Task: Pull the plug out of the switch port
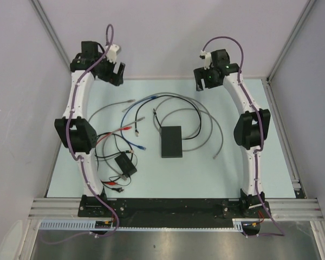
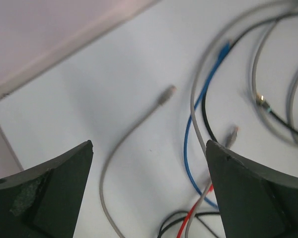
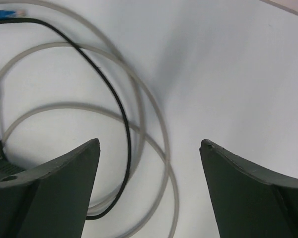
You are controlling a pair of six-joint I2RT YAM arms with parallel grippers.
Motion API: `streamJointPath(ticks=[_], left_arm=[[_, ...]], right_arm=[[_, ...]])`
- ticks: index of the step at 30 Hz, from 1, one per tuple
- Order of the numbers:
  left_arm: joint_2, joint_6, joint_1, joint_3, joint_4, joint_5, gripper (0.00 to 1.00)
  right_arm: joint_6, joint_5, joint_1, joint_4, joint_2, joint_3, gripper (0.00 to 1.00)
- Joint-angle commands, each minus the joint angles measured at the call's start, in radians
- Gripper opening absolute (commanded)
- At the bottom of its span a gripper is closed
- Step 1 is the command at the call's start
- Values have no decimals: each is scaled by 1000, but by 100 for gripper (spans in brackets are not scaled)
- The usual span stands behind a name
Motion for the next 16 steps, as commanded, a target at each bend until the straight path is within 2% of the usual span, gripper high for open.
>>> streamJointPath(ticks=[1, 2, 5, 11, 16], left_arm=[[2, -205, -7, 117, 136, -26, 100], [-7, -201, -14, 116, 152, -43, 100], [-36, -213, -29, 92, 192, -49, 99], [-71, -274, -29, 75, 212, -133, 100], [-127, -322, -29, -16, 216, -204, 100]], right_arm=[[56, 130, -62, 23, -109, -40, 88], [55, 135, -74, 25, -123, -57, 88], [58, 173, -131, 42, -168, -60, 99], [53, 291, -200, 88, -225, -68, 100], [62, 259, -213, 88, -243, -106, 100]])
